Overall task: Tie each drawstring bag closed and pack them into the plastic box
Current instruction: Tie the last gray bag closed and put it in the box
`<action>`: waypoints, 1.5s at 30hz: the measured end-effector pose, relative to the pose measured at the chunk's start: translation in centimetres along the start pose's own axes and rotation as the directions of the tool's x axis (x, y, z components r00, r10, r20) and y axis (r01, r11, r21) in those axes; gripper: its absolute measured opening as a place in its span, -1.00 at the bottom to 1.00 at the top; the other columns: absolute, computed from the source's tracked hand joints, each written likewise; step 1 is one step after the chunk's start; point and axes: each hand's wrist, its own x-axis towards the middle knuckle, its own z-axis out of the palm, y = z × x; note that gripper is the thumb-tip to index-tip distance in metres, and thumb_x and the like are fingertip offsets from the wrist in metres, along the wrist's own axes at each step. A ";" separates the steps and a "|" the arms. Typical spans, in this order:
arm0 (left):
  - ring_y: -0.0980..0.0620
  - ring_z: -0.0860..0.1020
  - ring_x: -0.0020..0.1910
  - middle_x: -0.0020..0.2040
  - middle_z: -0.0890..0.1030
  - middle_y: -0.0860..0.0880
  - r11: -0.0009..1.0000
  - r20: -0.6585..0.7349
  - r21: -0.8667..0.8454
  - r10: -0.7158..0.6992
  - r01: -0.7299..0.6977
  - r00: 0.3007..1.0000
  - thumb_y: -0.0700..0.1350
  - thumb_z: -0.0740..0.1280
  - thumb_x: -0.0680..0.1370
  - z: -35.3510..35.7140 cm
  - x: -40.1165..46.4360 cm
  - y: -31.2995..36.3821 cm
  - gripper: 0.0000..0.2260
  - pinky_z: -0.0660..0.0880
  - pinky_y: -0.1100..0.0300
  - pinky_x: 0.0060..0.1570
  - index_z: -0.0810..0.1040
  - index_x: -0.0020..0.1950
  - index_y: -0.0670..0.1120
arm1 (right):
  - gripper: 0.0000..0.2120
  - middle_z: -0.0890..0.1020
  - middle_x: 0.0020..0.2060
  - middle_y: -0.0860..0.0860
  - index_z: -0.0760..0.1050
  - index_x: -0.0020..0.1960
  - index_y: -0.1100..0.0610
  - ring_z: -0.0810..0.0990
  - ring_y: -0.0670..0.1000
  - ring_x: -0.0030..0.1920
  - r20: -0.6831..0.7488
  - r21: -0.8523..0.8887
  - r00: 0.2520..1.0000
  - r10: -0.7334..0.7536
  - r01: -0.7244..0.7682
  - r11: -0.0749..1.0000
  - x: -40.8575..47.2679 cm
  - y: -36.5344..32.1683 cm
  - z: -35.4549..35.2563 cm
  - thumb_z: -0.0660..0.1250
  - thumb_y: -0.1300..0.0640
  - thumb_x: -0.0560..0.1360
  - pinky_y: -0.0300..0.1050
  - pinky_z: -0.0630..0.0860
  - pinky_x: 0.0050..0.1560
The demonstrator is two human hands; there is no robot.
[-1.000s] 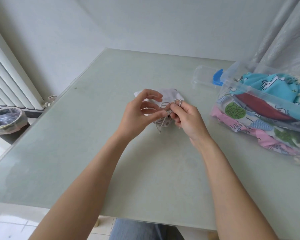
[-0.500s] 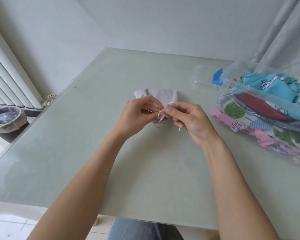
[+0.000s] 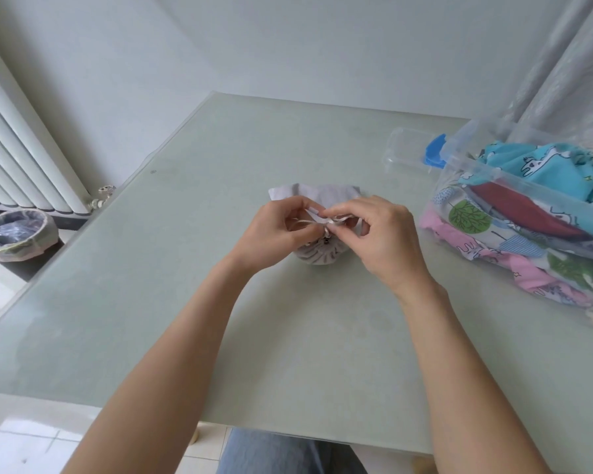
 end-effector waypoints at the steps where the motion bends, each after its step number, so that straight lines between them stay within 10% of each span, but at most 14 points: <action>1: 0.06 0.58 -0.20 -0.20 0.64 -0.13 1.000 -0.011 0.016 0.001 -0.001 1.000 -0.22 0.35 0.43 0.1 0.0 0.0 -0.88 0.50 0.23 -0.11 0.57 -0.08 -0.05 | -0.91 0.64 -0.29 -0.09 0.65 -0.12 0.06 0.49 -0.15 -0.30 0.009 -0.068 0.999 -0.031 0.032 0.997 0.0 0.1 0.2 0.42 0.14 0.38 -0.29 0.41 -0.28; 6: 0.20 0.58 -0.27 -0.25 0.61 0.00 0.999 0.020 0.017 0.034 -0.035 0.999 -0.32 0.35 0.49 0.1 -0.2 0.5 -0.83 0.45 0.40 -0.19 0.57 0.02 -0.11 | -0.98 0.59 -0.32 0.03 0.54 -0.22 0.19 0.51 0.11 -0.22 -0.073 -0.310 0.984 -0.162 0.132 0.942 0.1 -0.5 0.7 0.37 0.26 0.35 -0.12 0.41 -0.25; 19: 0.01 0.55 -0.16 -0.18 0.63 -0.03 0.975 0.033 -0.212 0.070 -0.062 0.997 -0.19 0.35 0.49 -0.5 -0.5 1.3 -0.95 0.48 0.25 -0.11 0.57 -0.07 -0.11 | -0.94 0.64 -0.28 0.05 0.61 -0.20 0.27 0.52 0.04 -0.23 -0.281 -0.042 0.911 -0.301 0.301 0.953 0.3 0.1 0.4 0.40 0.31 0.46 -0.25 0.46 -0.14; 29: 0.07 0.51 -0.16 -0.09 0.48 0.07 0.729 -0.047 0.601 0.440 -0.326 0.897 0.01 0.21 0.54 -0.7 -0.2 -0.2 -0.80 0.48 0.19 -0.15 0.57 -0.04 -0.05 | -0.98 0.67 -0.27 0.02 0.63 -0.21 0.25 0.59 0.07 -0.25 -0.217 0.120 0.952 -0.214 0.244 0.962 0.1 1.2 0.5 0.46 0.30 0.38 -0.11 0.53 -0.18; 38: 0.15 0.55 -0.41 -0.40 0.57 0.15 0.915 -0.186 0.330 0.302 -0.230 0.935 -0.15 0.28 0.58 -1.0 -0.8 0.7 -0.87 0.40 0.39 -0.32 0.50 -0.18 -0.06 | -0.90 0.69 -0.16 -0.15 0.63 -0.13 0.04 0.65 -0.13 -0.13 -0.040 0.592 0.973 0.226 -0.159 0.790 0.1 1.2 -0.1 0.44 0.23 0.40 -0.24 0.54 -0.03; 45: 0.15 0.43 -0.42 -0.38 0.48 0.05 0.993 -0.241 0.058 0.110 -0.099 0.964 -0.14 0.20 0.61 -1.4 -0.8 0.8 -0.78 0.30 0.42 -0.39 0.44 -0.23 -0.08 | -0.94 0.59 -0.15 -0.13 0.58 -0.21 -0.10 0.55 -0.11 -0.08 -0.081 0.584 0.951 0.299 -0.198 0.787 0.3 1.5 -0.6 0.41 0.05 0.41 -0.21 0.42 -0.04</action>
